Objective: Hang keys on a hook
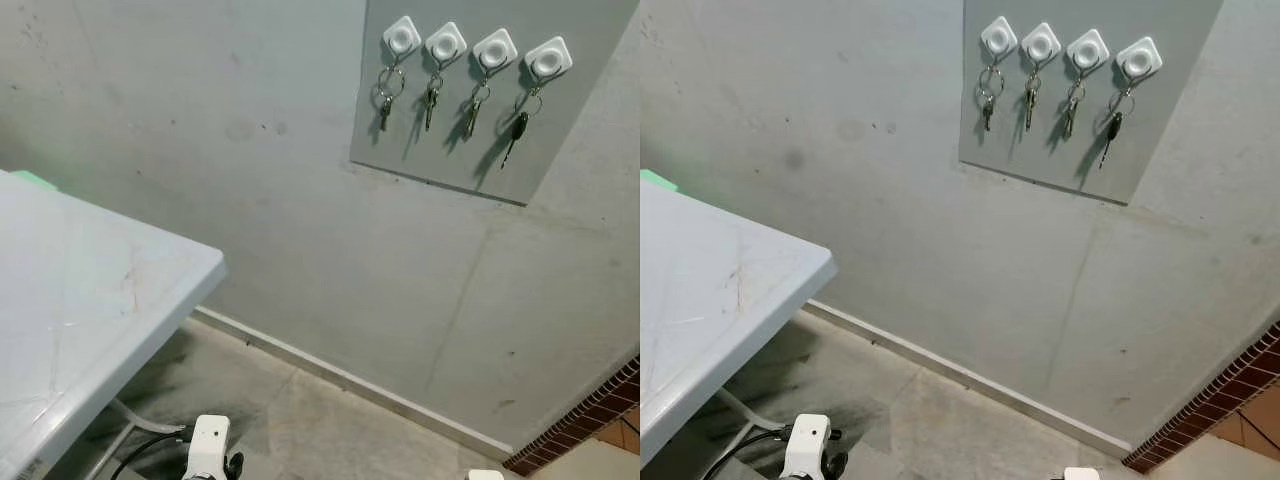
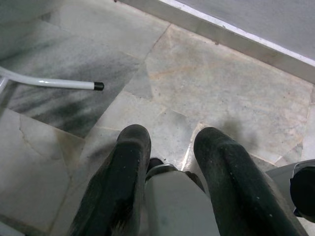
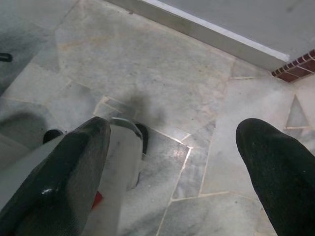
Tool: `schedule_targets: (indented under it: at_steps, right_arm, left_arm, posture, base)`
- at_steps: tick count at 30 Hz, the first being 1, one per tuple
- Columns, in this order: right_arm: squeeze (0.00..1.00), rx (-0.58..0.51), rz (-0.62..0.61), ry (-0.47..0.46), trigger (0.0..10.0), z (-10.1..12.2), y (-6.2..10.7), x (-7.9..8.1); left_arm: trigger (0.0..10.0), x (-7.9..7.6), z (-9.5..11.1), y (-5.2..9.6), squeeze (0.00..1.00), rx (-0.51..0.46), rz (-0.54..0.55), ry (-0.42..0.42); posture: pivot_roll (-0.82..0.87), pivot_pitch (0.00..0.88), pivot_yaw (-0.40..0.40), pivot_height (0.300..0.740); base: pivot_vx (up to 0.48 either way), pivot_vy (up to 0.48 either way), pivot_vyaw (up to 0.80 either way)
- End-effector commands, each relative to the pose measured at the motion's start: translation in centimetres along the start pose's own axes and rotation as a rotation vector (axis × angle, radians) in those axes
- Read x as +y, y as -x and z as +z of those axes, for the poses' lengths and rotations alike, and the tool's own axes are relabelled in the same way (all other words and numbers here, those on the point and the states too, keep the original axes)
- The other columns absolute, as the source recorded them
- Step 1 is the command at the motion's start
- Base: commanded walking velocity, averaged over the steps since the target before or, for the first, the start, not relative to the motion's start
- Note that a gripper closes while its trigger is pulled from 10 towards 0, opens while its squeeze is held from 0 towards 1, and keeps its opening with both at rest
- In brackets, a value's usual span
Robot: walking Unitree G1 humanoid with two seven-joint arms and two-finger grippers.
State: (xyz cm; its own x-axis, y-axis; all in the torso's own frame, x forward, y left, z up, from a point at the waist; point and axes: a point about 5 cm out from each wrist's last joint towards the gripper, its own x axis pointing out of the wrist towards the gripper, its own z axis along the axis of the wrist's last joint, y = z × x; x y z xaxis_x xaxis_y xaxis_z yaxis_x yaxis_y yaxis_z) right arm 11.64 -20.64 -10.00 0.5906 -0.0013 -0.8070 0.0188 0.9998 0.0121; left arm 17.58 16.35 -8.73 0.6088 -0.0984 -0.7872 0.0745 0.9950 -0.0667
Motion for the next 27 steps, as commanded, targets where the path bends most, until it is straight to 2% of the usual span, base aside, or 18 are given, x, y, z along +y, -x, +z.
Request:
schedule_targets:
  at_steps: [1,11,17,23,27]
  right_arm:
    - [0.0,0.036,0.023,-0.003,10.0,-0.83,0.16,0.49]
    - [0.0,0.041,0.024,-0.002,10.0,-1.0,0.23,0.45]
    - [0.0,0.039,0.026,-0.003,10.0,-0.99,0.23,0.49]
    - [0.0,0.033,0.029,-0.005,10.0,-0.91,0.2,0.6]
    - [0.0,0.027,0.032,-0.005,10.0,-0.76,0.14,0.66]
  left_arm:
    - [10.0,0.18,0.18,-0.02,0.0,0.0,0.003,-0.003]
    - [10.0,0.1,0.32,-0.03,0.0,-0.013,-0.016,-0.002]
    - [10.0,0.07,0.38,-0.04,0.0,-0.017,-0.019,0.007]
    - [10.0,0.07,0.4,-0.04,0.0,-0.018,-0.02,0.008]
    - [10.0,0.08,0.42,-0.04,0.0,-0.018,-0.019,0.009]
  posture:
    - [0.01,0.0,0.003,0.699]
    - [0.01,0.0,0.0,0.699]
    - [0.01,0.0,0.0,0.699]
    - [0.01,0.0,0.0,0.699]
    - [0.02,0.0,-0.002,0.699]
  base:
    - [0.0,0.0,0.0]
    - [0.0,0.0,0.0]
    - [0.0,-0.452,0.0]
    - [0.0,0.0,0.0]
    - [0.0,-0.48,0.0]
